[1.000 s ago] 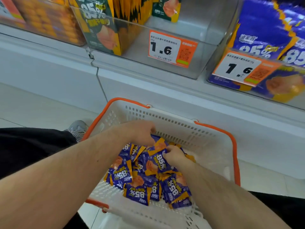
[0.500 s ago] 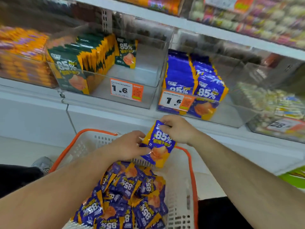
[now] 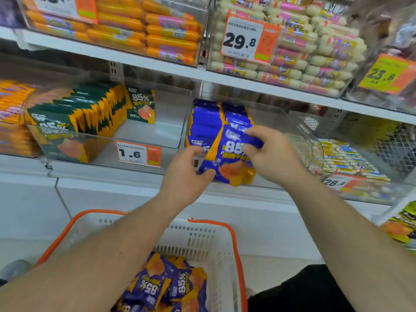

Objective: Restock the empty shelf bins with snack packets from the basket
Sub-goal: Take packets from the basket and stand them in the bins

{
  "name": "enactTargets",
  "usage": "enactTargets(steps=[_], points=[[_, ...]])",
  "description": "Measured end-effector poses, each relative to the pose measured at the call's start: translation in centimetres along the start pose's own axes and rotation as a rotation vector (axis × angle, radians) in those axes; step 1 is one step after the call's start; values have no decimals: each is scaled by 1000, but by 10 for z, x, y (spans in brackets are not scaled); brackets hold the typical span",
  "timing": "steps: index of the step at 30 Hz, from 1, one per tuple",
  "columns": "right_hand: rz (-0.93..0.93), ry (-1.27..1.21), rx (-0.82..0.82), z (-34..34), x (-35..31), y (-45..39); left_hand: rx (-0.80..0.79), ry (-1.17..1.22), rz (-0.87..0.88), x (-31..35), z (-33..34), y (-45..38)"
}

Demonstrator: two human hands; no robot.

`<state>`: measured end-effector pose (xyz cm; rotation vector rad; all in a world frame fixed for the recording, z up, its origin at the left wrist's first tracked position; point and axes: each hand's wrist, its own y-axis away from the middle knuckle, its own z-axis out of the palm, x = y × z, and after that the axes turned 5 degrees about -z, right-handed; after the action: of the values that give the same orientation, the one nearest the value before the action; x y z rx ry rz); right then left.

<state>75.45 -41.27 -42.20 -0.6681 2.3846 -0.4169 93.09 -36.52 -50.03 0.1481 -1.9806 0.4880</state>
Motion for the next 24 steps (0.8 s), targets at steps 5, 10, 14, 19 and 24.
enactTargets(steps=[5, 10, 14, 19, 24], points=[[-86, 108, 256, -32, 8, -23, 112, -476, -56, 6, -6, -18], [-138, 286, 246, -25, 26, -34, 48, -507, -105, -7, -4, -21], [-125, 381, 201, -9, 42, -37, 63, -522, -72, -10, -3, -21], [-66, 411, 33, 24, 62, -28, 63, -503, -44, -13, -3, -21], [-9, 436, 97, 35, 68, -21, 47, -495, -23, -15, -3, -21]])
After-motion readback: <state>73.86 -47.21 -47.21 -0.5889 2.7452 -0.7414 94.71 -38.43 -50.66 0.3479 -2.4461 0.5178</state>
